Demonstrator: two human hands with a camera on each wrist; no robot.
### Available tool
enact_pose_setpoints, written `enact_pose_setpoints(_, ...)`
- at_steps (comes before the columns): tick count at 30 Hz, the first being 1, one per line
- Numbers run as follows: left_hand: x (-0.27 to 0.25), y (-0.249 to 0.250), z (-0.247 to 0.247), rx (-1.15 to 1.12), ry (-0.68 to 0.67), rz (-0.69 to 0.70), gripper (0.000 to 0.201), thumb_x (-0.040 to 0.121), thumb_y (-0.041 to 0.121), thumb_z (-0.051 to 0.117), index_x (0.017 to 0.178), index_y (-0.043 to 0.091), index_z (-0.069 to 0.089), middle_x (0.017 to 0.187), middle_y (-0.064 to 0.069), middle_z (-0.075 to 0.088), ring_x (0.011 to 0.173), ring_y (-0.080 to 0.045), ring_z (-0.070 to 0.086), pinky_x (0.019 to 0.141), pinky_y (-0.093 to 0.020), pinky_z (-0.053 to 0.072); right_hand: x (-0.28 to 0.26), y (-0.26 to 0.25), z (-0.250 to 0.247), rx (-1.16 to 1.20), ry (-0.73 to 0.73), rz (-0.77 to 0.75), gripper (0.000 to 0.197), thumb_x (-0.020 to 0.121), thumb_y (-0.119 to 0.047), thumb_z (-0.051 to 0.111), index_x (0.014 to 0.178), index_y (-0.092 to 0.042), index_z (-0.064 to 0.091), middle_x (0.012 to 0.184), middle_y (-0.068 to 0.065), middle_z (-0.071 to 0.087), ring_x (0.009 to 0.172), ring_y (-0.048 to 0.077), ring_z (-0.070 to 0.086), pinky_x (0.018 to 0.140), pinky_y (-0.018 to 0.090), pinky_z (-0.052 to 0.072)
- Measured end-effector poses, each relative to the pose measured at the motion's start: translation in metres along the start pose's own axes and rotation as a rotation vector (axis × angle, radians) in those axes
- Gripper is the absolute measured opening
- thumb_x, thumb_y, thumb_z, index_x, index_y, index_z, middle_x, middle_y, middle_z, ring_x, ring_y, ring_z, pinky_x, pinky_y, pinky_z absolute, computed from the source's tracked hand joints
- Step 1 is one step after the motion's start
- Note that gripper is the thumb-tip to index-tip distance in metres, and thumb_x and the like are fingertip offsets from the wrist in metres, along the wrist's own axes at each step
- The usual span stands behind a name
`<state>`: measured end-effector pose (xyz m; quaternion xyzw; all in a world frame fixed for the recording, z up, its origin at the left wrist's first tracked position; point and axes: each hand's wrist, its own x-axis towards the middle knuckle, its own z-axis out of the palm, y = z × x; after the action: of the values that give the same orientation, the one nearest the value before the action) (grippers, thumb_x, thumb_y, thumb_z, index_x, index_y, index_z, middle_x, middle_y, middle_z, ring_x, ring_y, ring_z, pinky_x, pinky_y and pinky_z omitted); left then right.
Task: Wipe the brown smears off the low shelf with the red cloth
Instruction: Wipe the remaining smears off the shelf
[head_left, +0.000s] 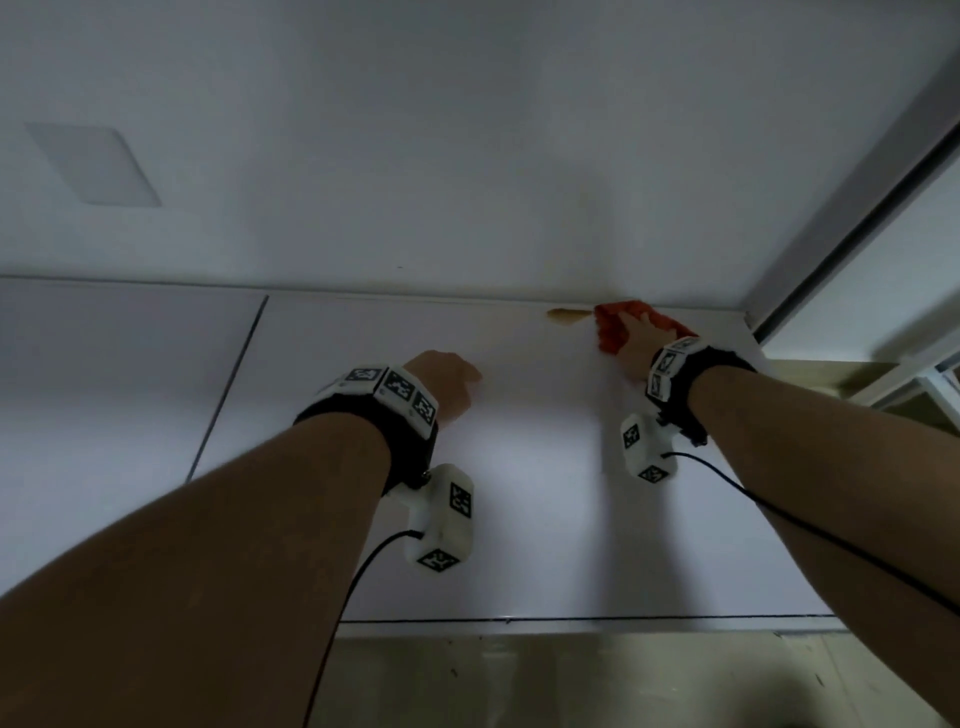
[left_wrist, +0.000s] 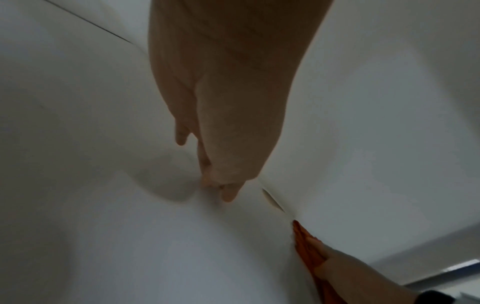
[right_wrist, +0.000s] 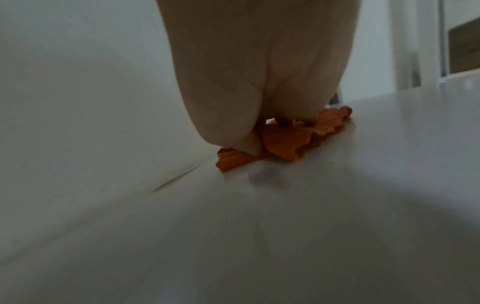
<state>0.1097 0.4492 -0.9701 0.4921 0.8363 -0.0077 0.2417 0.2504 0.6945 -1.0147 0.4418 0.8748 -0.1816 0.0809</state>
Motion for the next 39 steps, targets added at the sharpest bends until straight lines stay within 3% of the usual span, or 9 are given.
enact_pose_setpoints(5,-0.020,-0.025,-0.002,0.045,-0.022,-0.065,0.053,0.094,0.007,0.043,0.146,0.019,0.036,0.150,-0.005,0.037,0.139,-0.023,0.035,0.115,-0.028,0.026,-0.004,-0.042,-0.014,0.067,0.041,-0.150,0.046,0.089,-0.035,0.059,0.134,-0.028,0.051,0.139,0.000,0.050,0.126,0.023,0.049,0.112,0.037,0.034)
enact_pose_setpoints(14,-0.016,-0.019,-0.004,0.176,-0.054,-0.048,0.045,0.096,0.009,0.037,0.140,0.014,0.045,0.145,-0.009,0.044,0.133,-0.026,0.043,0.112,-0.032,0.034,0.029,-0.096,0.040,-0.123,-0.017,-0.369,0.075,0.074,-0.085,0.009,0.133,-0.047,0.038,0.139,-0.018,0.047,0.123,0.014,0.052,0.111,0.033,0.035)
enact_pose_setpoints(18,-0.014,-0.013,-0.007,0.225,-0.076,-0.081,0.043,0.097,0.012,0.036,0.138,0.011,0.048,0.142,-0.010,0.047,0.129,-0.026,0.047,0.109,-0.032,0.038,-0.029,-0.128,0.046,-0.264,-0.132,-0.529,0.049,0.093,-0.048,0.040,0.141,-0.038,0.035,0.155,-0.006,0.024,0.138,0.032,0.030,0.115,0.047,0.023)
enact_pose_setpoints(21,-0.014,-0.008,-0.007,0.253,-0.089,-0.090,0.041,0.097,0.014,0.036,0.135,0.011,0.050,0.141,-0.009,0.049,0.128,-0.025,0.049,0.108,-0.031,0.039,-0.057,-0.098,0.030,-0.241,-0.128,-0.615,0.047,0.096,-0.029,0.045,0.141,-0.021,0.040,0.153,0.002,0.030,0.139,0.022,0.031,0.115,0.031,0.017)
enact_pose_setpoints(24,-0.017,-0.007,-0.005,0.277,-0.078,-0.078,0.040,0.098,0.011,0.035,0.135,0.010,0.049,0.139,-0.010,0.049,0.128,-0.026,0.048,0.106,-0.030,0.039,-0.050,-0.052,0.010,-0.191,0.044,-0.513,0.060,0.088,-0.059,0.036,0.131,-0.022,0.055,0.142,0.000,0.049,0.131,0.018,0.047,0.113,0.031,0.029)
enact_pose_setpoints(28,-0.015,-0.009,-0.006,0.262,-0.088,-0.069,0.040,0.097,0.011,0.038,0.134,0.011,0.050,0.139,-0.009,0.049,0.129,-0.026,0.047,0.107,-0.031,0.039,-0.026,-0.020,0.000,-0.255,-0.043,-0.248,0.056,0.097,-0.038,0.044,0.149,-0.024,0.026,0.158,-0.001,0.020,0.144,0.019,0.025,0.119,0.034,0.016)
enact_pose_setpoints(32,-0.014,-0.015,-0.008,0.247,-0.130,-0.035,0.041,0.097,0.010,0.037,0.136,0.012,0.050,0.140,-0.009,0.048,0.128,-0.026,0.048,0.106,-0.030,0.039,-0.014,-0.060,0.004,-0.227,-0.146,-0.185,0.062,0.099,-0.028,0.038,0.152,-0.020,0.007,0.160,0.002,0.004,0.148,0.024,0.008,0.120,0.036,0.008)
enact_pose_setpoints(36,-0.015,-0.022,-0.008,0.268,-0.115,-0.006,0.045,0.099,0.010,0.032,0.142,0.016,0.040,0.145,-0.009,0.042,0.132,-0.026,0.044,0.109,-0.030,0.034,-0.024,-0.121,0.020,-0.277,-0.011,-0.479,0.063,0.086,-0.064,0.017,0.139,-0.040,0.039,0.146,-0.014,0.038,0.134,0.016,0.041,0.115,0.031,0.027)
enact_pose_setpoints(39,-0.018,-0.020,-0.010,0.271,-0.114,-0.036,0.047,0.101,0.009,0.028,0.146,0.016,0.034,0.148,-0.010,0.038,0.135,-0.025,0.041,0.111,-0.030,0.032,-0.030,-0.148,0.038,-0.334,-0.125,-0.593,0.060,0.091,-0.054,0.019,0.144,-0.031,0.036,0.153,-0.002,0.030,0.141,0.021,0.029,0.117,0.039,0.020)
